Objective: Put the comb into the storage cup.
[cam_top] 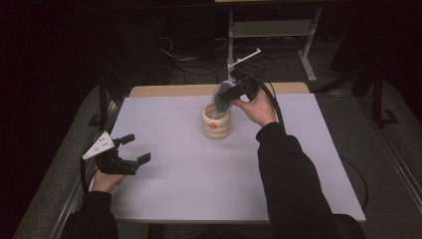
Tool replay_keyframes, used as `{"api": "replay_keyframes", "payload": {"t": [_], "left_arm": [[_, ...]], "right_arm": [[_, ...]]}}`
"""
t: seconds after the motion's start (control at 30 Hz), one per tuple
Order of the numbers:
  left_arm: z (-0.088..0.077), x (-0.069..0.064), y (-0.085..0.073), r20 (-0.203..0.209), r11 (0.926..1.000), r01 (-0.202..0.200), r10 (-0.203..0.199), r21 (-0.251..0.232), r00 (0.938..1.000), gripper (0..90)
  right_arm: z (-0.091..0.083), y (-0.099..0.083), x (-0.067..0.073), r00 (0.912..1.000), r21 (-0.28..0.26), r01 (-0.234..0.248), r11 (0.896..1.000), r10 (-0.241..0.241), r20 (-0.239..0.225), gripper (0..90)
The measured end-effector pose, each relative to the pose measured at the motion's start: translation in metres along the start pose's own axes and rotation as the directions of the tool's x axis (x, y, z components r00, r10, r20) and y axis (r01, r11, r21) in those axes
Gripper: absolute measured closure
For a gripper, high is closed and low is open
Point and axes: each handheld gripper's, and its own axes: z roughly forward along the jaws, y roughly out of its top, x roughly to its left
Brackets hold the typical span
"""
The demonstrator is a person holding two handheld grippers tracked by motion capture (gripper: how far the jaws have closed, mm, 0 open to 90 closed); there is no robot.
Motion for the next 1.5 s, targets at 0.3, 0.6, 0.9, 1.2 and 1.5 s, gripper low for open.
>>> {"api": "replay_keyframes", "payload": {"t": [0.3,0.6,0.9,1.2,1.5], "left_arm": [[0.002,0.0,-0.001,-0.001,1.0,-0.004,0.004,0.004,1.0,0.0],[0.001,0.001,-0.001,0.008,1.0,0.006,-0.006,-0.002,1.0,0.0],[0.001,0.0,0.0,0.009,1.0,0.005,-0.005,-0.005,0.9999,0.0],[0.001,0.0,0.0,0.009,1.0,0.005,-0.005,-0.005,0.9999,0.0],[0.002,0.0,-0.001,0.013,1.0,0.006,-0.006,0.002,0.9999,0.0]], "right_arm": [[-0.001,-0.005,-0.002,0.9992,0.019,-0.009,1.0,0.009,-0.04,41.5],[0.006,-0.011,-0.007,0.9991,0.083,-0.036,0.996,0.038,-0.02,20.2],[0.005,-0.017,-0.009,0.9984,0.044,0.005,0.999,-0.003,-0.056,0.0],[-0.009,-0.026,-0.014,0.9974,-0.006,0.037,0.999,-0.037,-0.062,0.0],[-0.02,-0.041,-0.023,0.9964,-0.017,0.046,0.999,-0.047,-0.071,0.0]]}}
